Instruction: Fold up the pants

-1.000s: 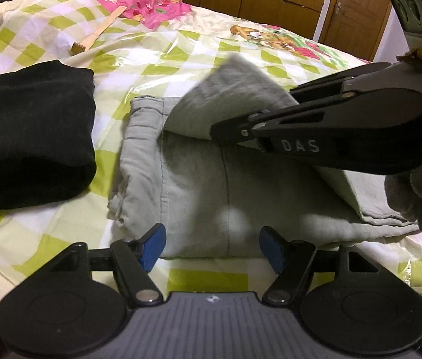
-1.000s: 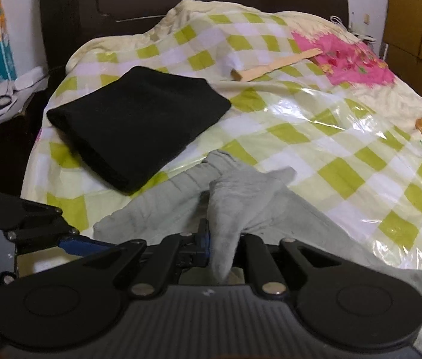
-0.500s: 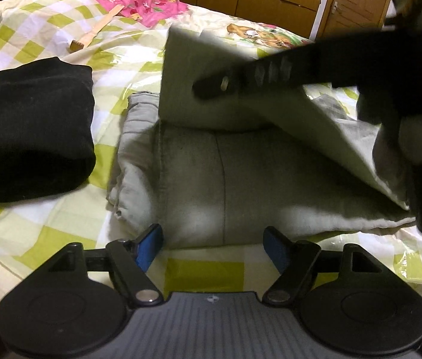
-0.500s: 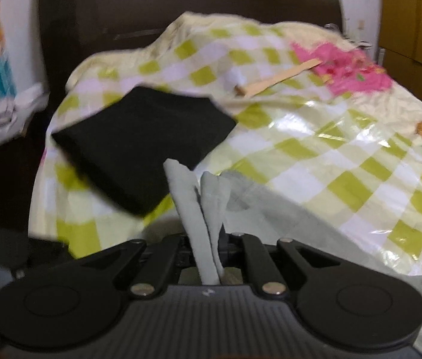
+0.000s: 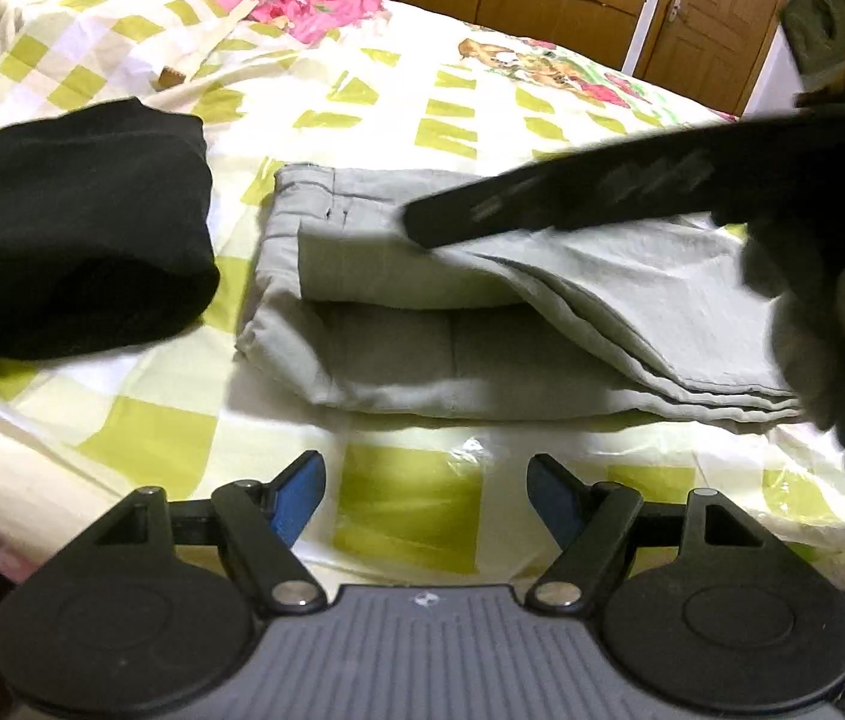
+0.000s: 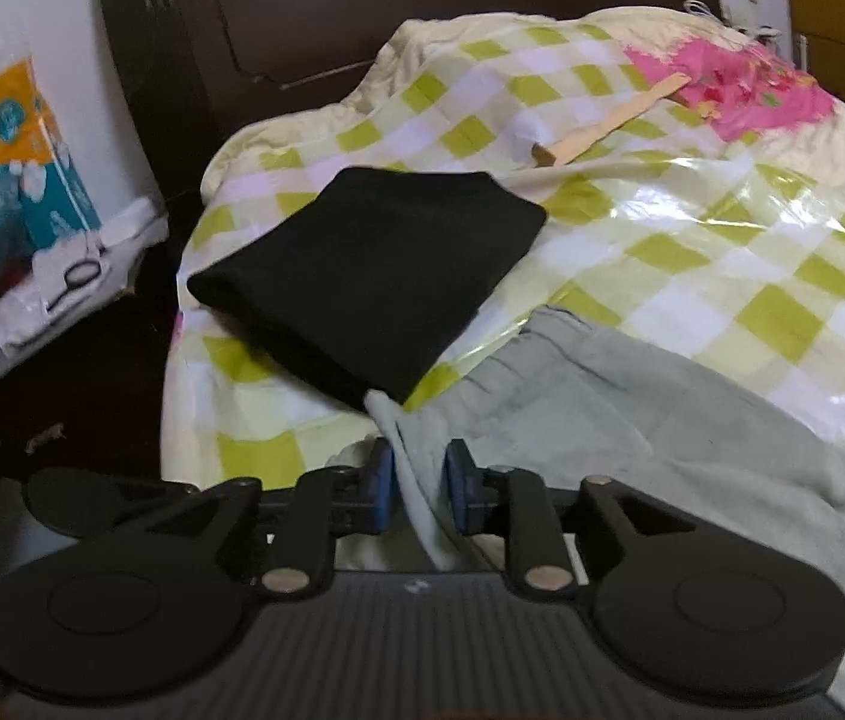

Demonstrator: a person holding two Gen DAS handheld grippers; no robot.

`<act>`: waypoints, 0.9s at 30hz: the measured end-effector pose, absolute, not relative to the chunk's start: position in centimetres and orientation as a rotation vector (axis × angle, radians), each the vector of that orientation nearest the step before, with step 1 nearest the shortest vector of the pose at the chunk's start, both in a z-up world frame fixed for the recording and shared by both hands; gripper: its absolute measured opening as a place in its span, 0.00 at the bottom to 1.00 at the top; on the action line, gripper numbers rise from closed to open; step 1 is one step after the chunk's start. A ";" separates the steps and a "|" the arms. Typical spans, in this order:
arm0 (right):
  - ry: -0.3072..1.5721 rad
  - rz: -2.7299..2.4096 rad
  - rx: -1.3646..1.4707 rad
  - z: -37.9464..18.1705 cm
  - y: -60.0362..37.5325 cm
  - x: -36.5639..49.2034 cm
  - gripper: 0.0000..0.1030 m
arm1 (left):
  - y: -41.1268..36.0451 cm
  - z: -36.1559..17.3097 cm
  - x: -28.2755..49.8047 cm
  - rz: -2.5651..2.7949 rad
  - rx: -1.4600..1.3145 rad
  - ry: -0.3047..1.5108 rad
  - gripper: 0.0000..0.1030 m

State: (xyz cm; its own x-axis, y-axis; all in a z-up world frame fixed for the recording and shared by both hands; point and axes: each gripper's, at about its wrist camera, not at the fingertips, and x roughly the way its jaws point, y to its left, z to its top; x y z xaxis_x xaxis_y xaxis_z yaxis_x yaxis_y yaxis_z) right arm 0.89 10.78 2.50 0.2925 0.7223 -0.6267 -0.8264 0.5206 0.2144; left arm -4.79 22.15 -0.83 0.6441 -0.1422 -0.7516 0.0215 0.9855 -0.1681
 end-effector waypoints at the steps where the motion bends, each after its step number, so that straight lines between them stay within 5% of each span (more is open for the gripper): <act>1: 0.745 1.026 -0.130 2.9 9.9 1.1 0.21 | 22.0 -0.4 -5.0 -0.096 -0.147 0.857 0.83; 14: 0.811 0.514 0.066 4.2 -10.6 5.6 0.31 | 15.9 3.2 0.8 -0.237 -0.071 0.730 0.83; 17: 0.827 0.420 0.137 3.4 -14.7 5.1 0.43 | 14.0 2.6 1.8 -0.274 -0.035 0.747 0.83; 27: 0.982 0.460 0.478 -2.5 -20.1 5.2 0.44 | 10.9 -0.6 3.4 -0.265 0.017 0.893 0.83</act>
